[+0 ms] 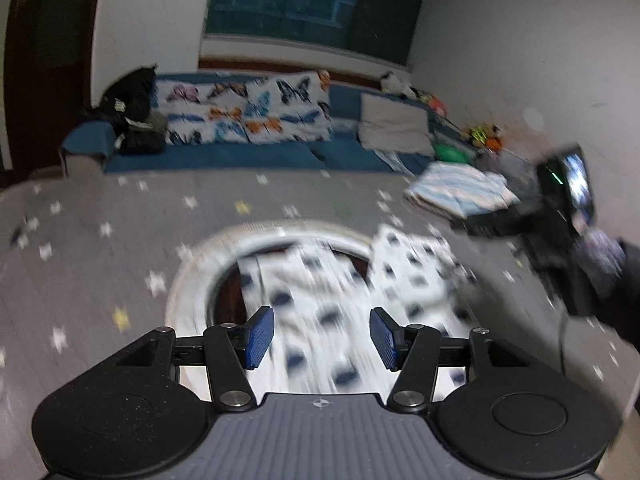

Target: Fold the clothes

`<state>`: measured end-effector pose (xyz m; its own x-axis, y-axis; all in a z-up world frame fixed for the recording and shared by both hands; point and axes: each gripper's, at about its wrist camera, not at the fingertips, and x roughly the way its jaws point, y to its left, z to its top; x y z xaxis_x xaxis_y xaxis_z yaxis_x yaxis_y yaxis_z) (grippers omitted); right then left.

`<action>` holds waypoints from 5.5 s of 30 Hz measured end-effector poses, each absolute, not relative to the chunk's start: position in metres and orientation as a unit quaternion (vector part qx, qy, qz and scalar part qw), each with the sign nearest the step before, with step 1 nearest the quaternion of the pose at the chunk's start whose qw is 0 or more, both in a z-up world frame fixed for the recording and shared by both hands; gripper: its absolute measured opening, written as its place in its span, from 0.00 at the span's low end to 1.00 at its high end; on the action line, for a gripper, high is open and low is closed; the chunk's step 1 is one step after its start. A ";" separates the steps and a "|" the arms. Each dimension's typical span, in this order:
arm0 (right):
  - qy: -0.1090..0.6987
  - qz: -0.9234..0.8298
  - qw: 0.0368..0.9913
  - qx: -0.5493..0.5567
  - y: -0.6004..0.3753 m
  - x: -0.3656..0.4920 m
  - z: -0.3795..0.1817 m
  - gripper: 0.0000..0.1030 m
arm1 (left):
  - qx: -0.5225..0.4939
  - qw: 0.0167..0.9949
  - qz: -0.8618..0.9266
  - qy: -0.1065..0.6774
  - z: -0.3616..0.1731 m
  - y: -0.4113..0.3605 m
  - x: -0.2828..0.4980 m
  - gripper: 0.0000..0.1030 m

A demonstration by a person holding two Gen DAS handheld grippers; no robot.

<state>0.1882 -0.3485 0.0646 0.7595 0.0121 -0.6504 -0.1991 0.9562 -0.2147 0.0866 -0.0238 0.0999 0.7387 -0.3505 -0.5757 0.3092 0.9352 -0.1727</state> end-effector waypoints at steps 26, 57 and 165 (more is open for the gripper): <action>0.393 0.175 0.897 -0.100 -0.331 0.187 0.015 0.42 | -0.006 0.895 -0.154 0.419 0.027 -0.059 0.207 0.44; 0.386 0.176 0.899 -0.107 -0.335 0.201 0.010 0.49 | 0.039 0.936 -0.048 0.348 0.044 -0.002 0.266 0.10; 0.352 0.345 0.849 -0.191 -0.280 -0.015 0.068 0.59 | -0.109 0.917 -0.055 0.379 0.031 0.022 -0.056 0.11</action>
